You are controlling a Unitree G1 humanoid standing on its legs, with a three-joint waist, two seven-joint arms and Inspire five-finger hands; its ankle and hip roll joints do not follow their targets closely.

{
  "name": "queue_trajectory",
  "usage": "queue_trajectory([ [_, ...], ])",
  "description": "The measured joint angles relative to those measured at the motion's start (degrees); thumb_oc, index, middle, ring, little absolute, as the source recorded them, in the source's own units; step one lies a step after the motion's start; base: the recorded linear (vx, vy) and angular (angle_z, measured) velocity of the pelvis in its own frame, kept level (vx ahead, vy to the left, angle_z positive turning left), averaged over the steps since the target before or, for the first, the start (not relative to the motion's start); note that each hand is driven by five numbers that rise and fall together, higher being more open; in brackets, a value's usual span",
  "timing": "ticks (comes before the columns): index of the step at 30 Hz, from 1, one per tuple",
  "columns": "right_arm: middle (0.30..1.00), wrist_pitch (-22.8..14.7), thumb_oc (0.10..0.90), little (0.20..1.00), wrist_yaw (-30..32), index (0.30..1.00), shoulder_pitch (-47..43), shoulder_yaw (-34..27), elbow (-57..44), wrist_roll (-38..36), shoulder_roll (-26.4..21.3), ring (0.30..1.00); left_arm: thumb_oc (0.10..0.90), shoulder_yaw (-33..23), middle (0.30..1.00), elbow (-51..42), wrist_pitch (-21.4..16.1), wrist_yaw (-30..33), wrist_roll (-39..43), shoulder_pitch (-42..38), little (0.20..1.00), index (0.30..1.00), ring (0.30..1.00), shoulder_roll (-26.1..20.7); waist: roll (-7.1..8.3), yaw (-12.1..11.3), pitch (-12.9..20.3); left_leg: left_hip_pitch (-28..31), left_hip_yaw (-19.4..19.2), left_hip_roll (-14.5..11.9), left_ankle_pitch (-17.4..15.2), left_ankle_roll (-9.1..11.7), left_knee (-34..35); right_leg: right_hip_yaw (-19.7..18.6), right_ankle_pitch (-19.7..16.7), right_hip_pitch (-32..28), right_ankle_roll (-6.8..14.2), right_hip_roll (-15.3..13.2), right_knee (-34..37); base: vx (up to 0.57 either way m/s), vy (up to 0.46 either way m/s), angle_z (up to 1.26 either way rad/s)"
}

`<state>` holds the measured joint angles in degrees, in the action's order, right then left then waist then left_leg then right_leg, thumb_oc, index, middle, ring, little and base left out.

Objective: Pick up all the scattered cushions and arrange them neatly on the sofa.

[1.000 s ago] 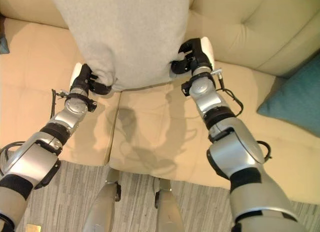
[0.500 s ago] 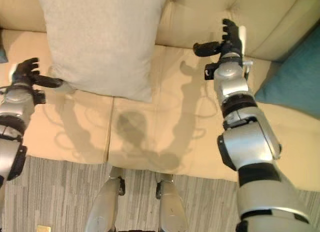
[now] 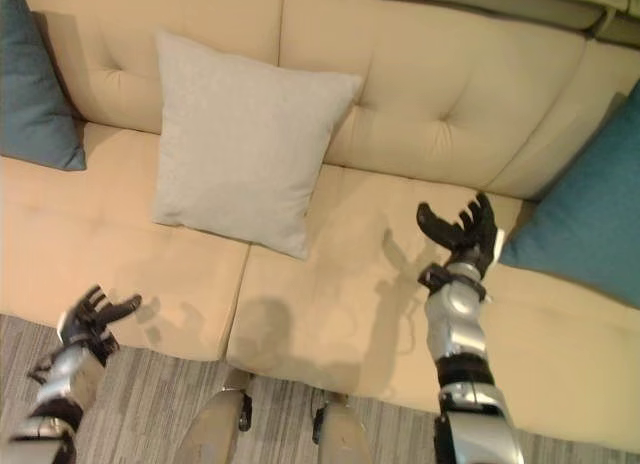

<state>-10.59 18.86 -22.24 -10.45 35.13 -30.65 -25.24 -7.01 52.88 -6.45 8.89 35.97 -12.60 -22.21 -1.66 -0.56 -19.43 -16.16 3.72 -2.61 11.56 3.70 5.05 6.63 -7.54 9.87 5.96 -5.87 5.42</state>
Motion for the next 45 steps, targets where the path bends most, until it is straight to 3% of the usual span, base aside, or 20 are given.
queue_trajectory([
  [5, 0.900, 2.6, 0.800, 0.900, -2.3, 0.900, 10.5, -5.4, -2.0, 12.5, -2.4, 0.900, 0.800, -4.0, 0.900, 1.2, -0.6, -4.1, -1.4, 8.6, 0.900, 0.900, 0.900, 3.8, 0.20, 1.3, 0.7, 5.4, -0.3, 0.6, -1.4, -0.5, 0.0, 0.5, 0.6, -5.2, 0.4, -0.7, 0.0, 0.01, 0.041, -0.02],
  [10, 0.900, 3.8, 0.800, 0.900, -3.0, 0.900, 21.6, -5.8, 7.9, 21.6, -3.6, 0.900, 0.800, -4.7, 0.900, 16.4, 0.3, -6.0, -9.7, 15.3, 0.900, 0.900, 0.900, 4.2, 2.04, 2.5, 8.9, 11.5, -1.9, 1.3, -4.0, -1.6, 0.1, -0.5, 2.9, -10.5, 0.4, -1.6, 0.0, -0.01, 0.111, -0.15],
  [12, 0.900, 6.1, 0.800, 0.900, -3.6, 0.900, 24.5, -5.6, 13.0, 22.0, -2.3, 0.900, 0.800, -2.3, 0.900, 20.3, 1.6, -6.5, -14.8, 18.4, 0.900, 0.900, 0.900, 5.5, 2.55, 3.1, 12.9, 13.2, -2.8, 1.6, -5.0, -1.8, 0.3, -1.1, 3.6, -11.6, 0.6, -1.9, 0.0, -0.04, 0.093, -0.16],
  [17, 0.900, 8.2, 0.800, 0.900, -5.1, 0.900, 27.4, -1.8, 18.9, 21.6, 2.6, 0.900, 0.800, -2.1, 0.900, 25.0, 3.3, -8.3, -18.3, 19.5, 0.900, 0.900, 0.900, 10.1, 3.72, 2.8, 14.1, 14.3, -6.5, 1.9, -5.2, -1.6, -0.4, -4.0, 1.6, -10.1, 1.6, -1.7, -0.4, -0.35, -0.023, -0.44],
  [21, 0.900, 8.6, 0.800, 0.900, -5.7, 0.900, 25.5, 3.8, 21.0, 21.5, 5.8, 0.900, 0.800, 2.9, 0.900, 23.0, 3.5, -8.1, -20.8, 19.0, 0.900, 0.900, 0.900, 10.3, 2.47, 1.0, 13.8, 11.1, -9.8, -0.9, -4.6, -1.9, -0.6, 6.4, 4.1, -5.5, 3.2, -2.6, -0.3, -0.31, -0.096, -0.53],
  [22, 0.900, 8.5, 0.800, 0.900, -6.1, 0.900, 25.2, 4.7, 20.9, 21.4, 5.8, 0.900, 0.800, 5.6, 0.900, 20.0, 3.9, -7.7, -22.3, 18.7, 0.900, 0.900, 0.900, 10.0, 0.55, 0.6, 11.9, 11.6, -9.7, -2.9, -2.5, -2.9, 0.1, 8.3, 6.4, -3.2, -1.0, -2.4, -8.5, -0.65, -0.368, 0.00],
  [24, 0.900, 9.2, 0.800, 0.900, -6.2, 0.900, 25.8, 6.5, 21.0, 21.3, 5.9, 0.900, 0.800, 7.2, 0.900, 17.7, 2.6, -8.1, -24.1, 18.6, 0.900, 0.900, 0.900, 9.8, -1.36, -0.8, 11.4, 10.5, -8.8, -5.3, -2.0, -2.6, -0.8, 4.8, 12.2, 1.1, -0.6, -1.1, -24.3, -0.24, -0.233, 0.19],
  [25, 0.900, 9.1, 0.800, 0.900, -6.6, 0.900, 26.1, 8.3, 20.7, 21.4, 6.3, 0.900, 0.800, 7.6, 0.900, 15.8, 1.8, -7.9, -24.4, 18.7, 0.900, 0.900, 0.900, 8.3, -0.95, -2.4, 11.7, 9.4, -7.9, -6.4, -2.7, -1.6, -2.1, 1.1, 16.7, 2.8, -0.2, 0.4, -33.4, -0.34, -0.424, 0.12],
  [27, 0.900, 8.7, 0.800, 0.900, -7.3, 0.900, 25.5, 8.4, 20.7, 21.4, 7.0, 0.900, 0.800, 8.5, 0.900, 15.8, 1.7, -8.1, -24.9, 18.4, 0.900, 0.900, 0.900, 5.7, 3.60, -3.5, 12.7, 8.2, -7.8, -4.2, -2.6, -0.4, -3.4, -1.1, 19.4, -1.1, -0.7, -1.2, -27.7, -0.41, -0.490, 0.29],
  [28, 0.900, 8.1, 0.800, 0.900, -7.2, 0.900, 24.6, 9.4, 20.0, 21.5, 6.2, 0.900, 0.800, 9.1, 0.900, 18.6, 2.7, -6.7, -24.8, 15.3, 0.900, 0.900, 0.900, 7.2, 0.95, -2.3, 11.6, 4.7, -4.1, -7.2, -1.1, 1.8, -6.7, 1.4, 19.6, -3.1, -3.6, 2.8, -23.2, -0.40, -0.295, 0.48],
  [30, 0.900, 7.8, 0.800, 0.900, -7.3, 0.900, 22.6, 12.4, 18.3, 22.1, 4.8, 0.900, 0.800, 8.7, 0.900, 17.8, 2.3, -6.8, -24.0, 15.4, 0.900, 0.900, 0.900, 7.3, 1.37, -3.9, 11.1, 3.6, -4.9, -9.7, 0.1, 1.8, -5.1, -0.1, 16.0, -2.0, -5.7, 7.4, -20.3, -0.33, -0.228, 0.10],
  [31, 0.900, 7.6, 0.800, 0.900, -7.2, 0.900, 22.6, 13.3, 17.9, 22.5, 4.6, 0.900, 0.800, 8.7, 0.900, 17.7, 2.4, -6.3, -22.8, 15.5, 0.900, 0.900, 0.900, 7.3, 1.13, -3.8, 10.9, 3.8, -5.0, -10.6, 1.8, 1.0, -5.1, 0.5, 14.5, -2.1, -7.0, 7.7, -20.0, -0.40, -0.230, 0.06],
  [32, 0.900, 7.3, 0.800, 0.900, -7.1, 0.900, 21.4, 13.6, 18.1, 23.1, 4.6, 0.900, 0.800, 8.1, 0.900, 17.3, 2.3, -5.5, -22.4, 14.9, 0.900, 0.900, 0.900, 6.9, 1.95, -3.7, 10.0, 3.4, -5.5, -11.1, 0.2, 2.7, -4.3, 0.8, 15.9, -2.4, -7.1, 7.9, -19.9, -0.40, -0.229, 0.28],
  [33, 0.900, 7.3, 0.800, 0.900, -7.2, 0.900, 22.1, 13.9, 18.2, 23.1, 4.2, 0.900, 0.800, 8.6, 0.900, 17.5, 2.2, -5.5, -21.5, 14.9, 0.900, 0.900, 0.900, 6.8, 2.02, -3.9, 9.8, 3.8, -6.2, -10.6, -0.9, 1.0, -6.1, 1.5, 14.7, -1.9, -9.7, 8.4, -20.3, -0.49, -0.272, 0.36],
  [34, 0.900, 6.7, 0.800, 0.900, -6.9, 0.900, 22.3, 14.5, 18.6, 23.2, 4.2, 0.900, 0.800, 6.1, 0.900, 17.9, 1.9, -5.7, -19.5, 14.1, 0.900, 0.900, 0.900, 7.2, 3.79, -3.6, 8.7, 2.0, -6.5, -9.5, -5.0, 0.5, -14.4, 2.5, 14.5, -3.1, -9.7, 6.4, -19.3, -0.17, -0.073, 0.24],
  [36, 0.900, 6.7, 0.800, 0.900, -6.8, 0.900, 24.0, 14.5, 19.3, 23.2, 5.1, 0.900, 0.800, 5.2, 0.900, 18.5, 2.0, -5.7, -17.4, 14.7, 0.900, 0.900, 0.900, 7.2, 5.52, -3.2, 8.9, 3.3, -7.9, -6.4, -9.7, 0.1, -19.2, 3.2, 13.2, -4.4, -9.1, 4.0, -16.6, -0.20, -0.079, 0.25],
  [38, 0.900, 7.0, 0.800, 0.900, -6.5, 0.900, 24.4, 14.4, 22.2, 23.2, 5.6, 0.900, 0.800, 4.2, 0.900, 19.9, 1.9, -5.6, -16.7, 14.9, 0.900, 0.900, 0.900, 7.8, 5.64, -2.1, 9.0, 5.2, -9.4, -5.2, -13.5, -0.3, -23.3, 4.6, 11.2, -6.7, -8.5, 2.8, -13.0, -0.06, 0.025, 0.44],
  [39, 0.900, 7.3, 0.800, 0.900, -6.2, 0.900, 24.9, 14.5, 25.2, 23.9, 6.4, 0.900, 0.800, 3.5, 0.900, 21.6, 1.9, -5.8, -16.3, 14.9, 0.900, 0.900, 0.900, 8.1, 5.91, -1.2, 9.4, 7.8, -9.5, -3.7, -17.1, 1.3, -24.0, 6.0, 9.3, -8.9, -7.2, 1.6, -9.6, -0.01, 0.093, 0.64],
  [41, 0.900, 8.1, 0.800, 0.900, -6.3, 0.900, 27.0, 14.5, 25.9, 24.1, 6.4, 0.900, 0.800, 3.7, 0.900, 22.4, 2.6, -5.7, -15.8, 15.7, 0.900, 0.900, 0.900, 9.3, 4.19, -0.4, 10.6, 13.3, -9.2, -2.7, -17.8, -0.3, -15.1, 6.6, 8.6, -10.2, -5.3, 1.7, -7.2, 0.01, 0.105, 0.42],
  [45, 0.900, 8.3, 0.800, 0.900, -7.3, 0.900, 28.5, 14.5, 29.6, 24.4, 11.1, 0.900, 0.800, 4.2, 0.900, 22.4, 2.9, -5.7, -15.9, 17.4, 0.900, 0.900, 0.900, 9.5, 5.33, 0.1, 12.5, 18.0, -8.7, 1.5, -13.8, -2.9, -5.8, 7.4, 5.4, -13.7, -2.1, -0.9, -1.5, -0.02, 0.093, 0.19],
])
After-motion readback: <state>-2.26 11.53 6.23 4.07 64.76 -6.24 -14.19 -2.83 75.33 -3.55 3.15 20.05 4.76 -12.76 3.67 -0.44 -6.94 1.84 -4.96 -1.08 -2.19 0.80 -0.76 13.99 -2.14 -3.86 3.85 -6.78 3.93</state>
